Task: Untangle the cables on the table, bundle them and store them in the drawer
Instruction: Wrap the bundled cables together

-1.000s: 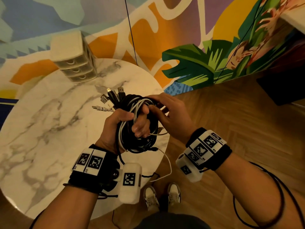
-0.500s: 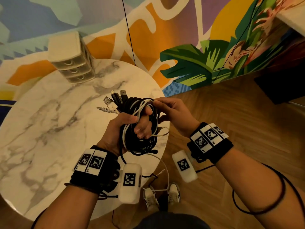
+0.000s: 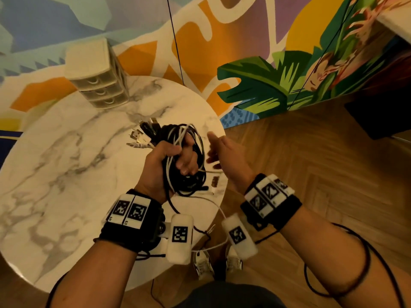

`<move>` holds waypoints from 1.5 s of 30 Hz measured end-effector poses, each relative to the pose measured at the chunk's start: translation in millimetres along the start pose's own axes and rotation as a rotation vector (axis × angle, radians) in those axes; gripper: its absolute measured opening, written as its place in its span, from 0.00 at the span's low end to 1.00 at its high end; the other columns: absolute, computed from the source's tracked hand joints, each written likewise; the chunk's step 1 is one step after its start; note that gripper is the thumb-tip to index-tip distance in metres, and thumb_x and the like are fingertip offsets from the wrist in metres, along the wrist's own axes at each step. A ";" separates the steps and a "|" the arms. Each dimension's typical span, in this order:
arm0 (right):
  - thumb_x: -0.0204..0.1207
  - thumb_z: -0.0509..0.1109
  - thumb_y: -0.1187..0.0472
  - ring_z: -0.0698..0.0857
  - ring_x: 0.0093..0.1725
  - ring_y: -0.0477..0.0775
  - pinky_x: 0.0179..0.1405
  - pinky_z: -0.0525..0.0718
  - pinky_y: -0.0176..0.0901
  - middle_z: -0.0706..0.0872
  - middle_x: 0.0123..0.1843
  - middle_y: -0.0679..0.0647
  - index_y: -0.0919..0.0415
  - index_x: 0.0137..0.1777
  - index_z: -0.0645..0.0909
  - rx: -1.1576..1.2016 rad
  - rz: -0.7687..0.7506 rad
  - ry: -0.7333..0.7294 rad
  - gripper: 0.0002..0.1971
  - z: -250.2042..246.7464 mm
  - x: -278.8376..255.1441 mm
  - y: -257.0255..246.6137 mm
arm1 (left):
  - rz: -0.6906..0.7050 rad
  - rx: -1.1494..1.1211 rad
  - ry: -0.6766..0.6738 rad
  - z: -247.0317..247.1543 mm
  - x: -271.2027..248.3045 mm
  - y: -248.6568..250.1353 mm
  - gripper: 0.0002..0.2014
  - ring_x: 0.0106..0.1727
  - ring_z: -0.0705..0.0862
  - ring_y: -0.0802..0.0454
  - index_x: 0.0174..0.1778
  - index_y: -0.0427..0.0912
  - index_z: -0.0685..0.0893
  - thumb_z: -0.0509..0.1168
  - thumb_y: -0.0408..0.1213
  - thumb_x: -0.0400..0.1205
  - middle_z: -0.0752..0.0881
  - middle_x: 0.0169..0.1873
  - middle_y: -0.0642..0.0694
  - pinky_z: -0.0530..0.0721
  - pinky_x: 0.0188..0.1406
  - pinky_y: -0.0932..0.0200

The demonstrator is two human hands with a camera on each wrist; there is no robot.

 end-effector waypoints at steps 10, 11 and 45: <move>0.66 0.72 0.34 0.78 0.61 0.36 0.63 0.79 0.38 0.80 0.63 0.41 0.47 0.65 0.77 -0.425 -0.178 -0.281 0.30 11.9 -67.4 37.8 | 0.167 0.222 0.277 8.9 7.5 6.6 0.07 0.22 0.68 0.51 0.42 0.37 0.76 0.56 0.32 0.71 0.69 0.19 0.48 0.70 0.27 0.58; 0.67 0.73 0.37 0.78 0.64 0.39 0.66 0.78 0.42 0.80 0.65 0.43 0.48 0.66 0.77 -0.414 -0.168 -0.336 0.29 18.0 -64.1 39.1 | 0.173 0.246 0.269 9.9 7.8 5.0 0.07 0.23 0.69 0.51 0.43 0.37 0.76 0.58 0.33 0.71 0.69 0.19 0.48 0.72 0.28 0.58; 0.79 0.66 0.46 0.72 0.36 0.55 0.38 0.71 0.44 0.76 0.34 0.58 0.70 0.41 0.82 -1.151 0.053 -0.585 0.23 -28.1 55.3 29.7 | -0.251 0.636 -0.086 0.6 -40.3 7.9 0.08 0.20 0.69 0.51 0.38 0.39 0.85 0.67 0.36 0.66 0.74 0.21 0.44 0.69 0.22 0.62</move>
Point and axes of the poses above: each hand's wrist, its own x-axis towards the middle knuckle, its own z-axis out of the palm, y = z × x, the point moved 1 cm from there along x, towards the middle knuckle
